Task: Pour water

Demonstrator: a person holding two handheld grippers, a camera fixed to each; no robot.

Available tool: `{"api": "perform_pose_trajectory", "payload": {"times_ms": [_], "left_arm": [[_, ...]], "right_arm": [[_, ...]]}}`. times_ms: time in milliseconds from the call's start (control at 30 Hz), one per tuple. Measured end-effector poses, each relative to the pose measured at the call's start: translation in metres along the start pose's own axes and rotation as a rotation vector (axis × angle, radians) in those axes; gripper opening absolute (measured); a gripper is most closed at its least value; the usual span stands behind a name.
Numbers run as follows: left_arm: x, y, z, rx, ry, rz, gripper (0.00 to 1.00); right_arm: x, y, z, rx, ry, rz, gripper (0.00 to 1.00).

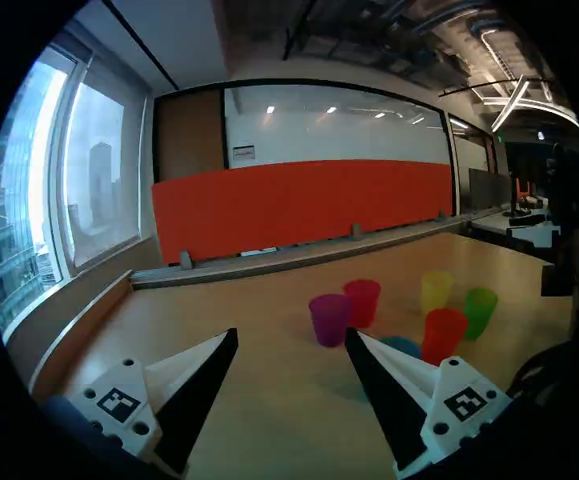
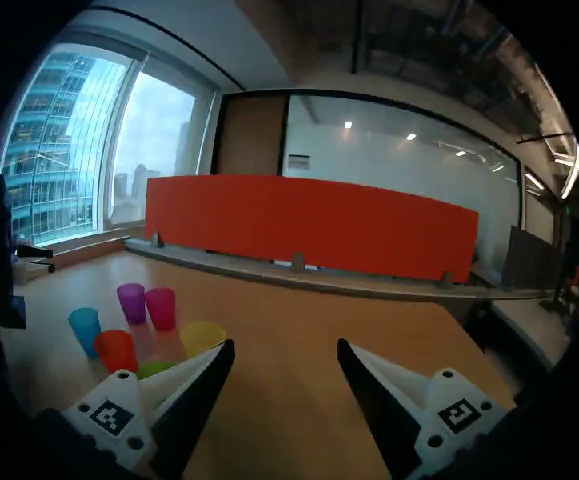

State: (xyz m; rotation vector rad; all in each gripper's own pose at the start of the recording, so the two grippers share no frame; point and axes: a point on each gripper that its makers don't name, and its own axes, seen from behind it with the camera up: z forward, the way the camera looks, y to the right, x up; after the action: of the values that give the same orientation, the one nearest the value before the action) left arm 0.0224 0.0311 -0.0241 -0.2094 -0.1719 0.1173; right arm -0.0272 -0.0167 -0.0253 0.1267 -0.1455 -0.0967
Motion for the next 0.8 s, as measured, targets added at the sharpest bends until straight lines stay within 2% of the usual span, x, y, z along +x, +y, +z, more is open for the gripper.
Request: {"api": "perform_pose_trajectory", "payload": {"times_ms": [300, 467, 667, 800], "left_arm": [[0.014, -0.008, -0.004, 0.068, 0.085, -0.078, 1.00], [0.023, -0.011, -0.005, 0.095, 0.123, -0.102, 1.00], [0.034, -0.013, -0.003, 0.112, 0.172, -0.145, 1.00], [0.033, -0.018, -0.003, 0.131, 0.182, -0.151, 1.00]], "right_arm": [[0.026, 0.022, -0.004, -0.138, 0.134, 0.063, 0.99], [0.037, 0.024, -0.009, -0.176, 0.194, 0.060, 0.99], [0.041, 0.027, -0.012, -0.233, 0.234, 0.043, 0.99], [0.044, 0.026, -0.015, -0.258, 0.257, 0.036, 0.99]]}}
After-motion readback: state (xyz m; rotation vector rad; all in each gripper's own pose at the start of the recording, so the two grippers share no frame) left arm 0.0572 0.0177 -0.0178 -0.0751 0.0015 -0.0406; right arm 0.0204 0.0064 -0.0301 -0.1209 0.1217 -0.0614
